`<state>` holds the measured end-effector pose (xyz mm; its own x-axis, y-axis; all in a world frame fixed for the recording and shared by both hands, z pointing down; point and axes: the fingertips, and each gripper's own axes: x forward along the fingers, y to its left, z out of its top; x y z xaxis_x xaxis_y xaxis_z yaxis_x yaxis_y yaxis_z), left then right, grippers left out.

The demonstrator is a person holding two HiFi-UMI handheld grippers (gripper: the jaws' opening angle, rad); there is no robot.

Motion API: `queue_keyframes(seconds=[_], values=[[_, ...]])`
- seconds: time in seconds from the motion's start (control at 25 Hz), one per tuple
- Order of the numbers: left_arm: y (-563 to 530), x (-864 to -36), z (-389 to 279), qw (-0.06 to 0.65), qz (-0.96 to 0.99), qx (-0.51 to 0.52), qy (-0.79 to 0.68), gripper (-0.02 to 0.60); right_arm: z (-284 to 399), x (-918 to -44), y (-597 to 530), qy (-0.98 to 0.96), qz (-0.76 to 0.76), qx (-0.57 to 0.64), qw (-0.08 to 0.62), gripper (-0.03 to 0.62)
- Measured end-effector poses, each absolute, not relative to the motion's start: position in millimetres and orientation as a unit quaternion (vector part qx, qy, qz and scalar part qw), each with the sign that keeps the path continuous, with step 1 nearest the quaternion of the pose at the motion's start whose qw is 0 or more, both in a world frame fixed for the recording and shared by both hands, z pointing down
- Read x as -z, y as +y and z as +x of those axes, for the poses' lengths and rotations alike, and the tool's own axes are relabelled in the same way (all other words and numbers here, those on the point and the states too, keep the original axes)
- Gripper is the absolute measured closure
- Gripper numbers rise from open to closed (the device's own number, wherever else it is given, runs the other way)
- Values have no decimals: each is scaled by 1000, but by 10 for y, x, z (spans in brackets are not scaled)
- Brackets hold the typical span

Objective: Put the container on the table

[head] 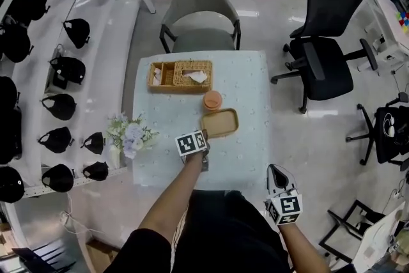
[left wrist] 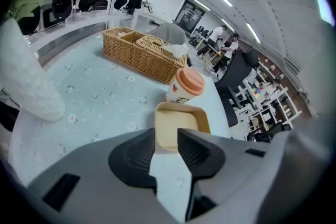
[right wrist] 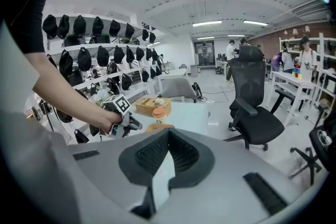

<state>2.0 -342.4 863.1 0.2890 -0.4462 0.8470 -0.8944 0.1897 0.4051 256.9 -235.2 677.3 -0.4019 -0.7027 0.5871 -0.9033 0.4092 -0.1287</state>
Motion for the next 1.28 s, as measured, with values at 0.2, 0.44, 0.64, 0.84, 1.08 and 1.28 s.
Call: queue_keyframes(seconds=[0.2, 0.44, 0.64, 0.84, 1.08, 1.28], values=[[-2995, -8227, 70, 540, 608, -186, -551, 470, 2606, -6701, -2014, -808, 493, -237, 219, 595], [-2476, -7561, 291, 514, 679, -141, -506, 518, 2730, -6409, -1824, -813, 495, -241, 190, 595], [-2111, -6769, 401, 421, 742, -90, -515, 548, 2758, -6111, -1820, -827, 488, -225, 164, 595], [-1686, -6147, 468, 331, 768, -75, -543, 561, 2708, -6057, -1814, -846, 468, -197, 162, 595], [-1323, -5742, 325, 258, 775, -81, -571, 574, 2471, -6012, -1758, -869, 434, -178, 158, 595], [-1184, -5500, 173, 230, 776, -61, -584, 574, 2413, -5819, -1608, -863, 451, -173, 147, 595]])
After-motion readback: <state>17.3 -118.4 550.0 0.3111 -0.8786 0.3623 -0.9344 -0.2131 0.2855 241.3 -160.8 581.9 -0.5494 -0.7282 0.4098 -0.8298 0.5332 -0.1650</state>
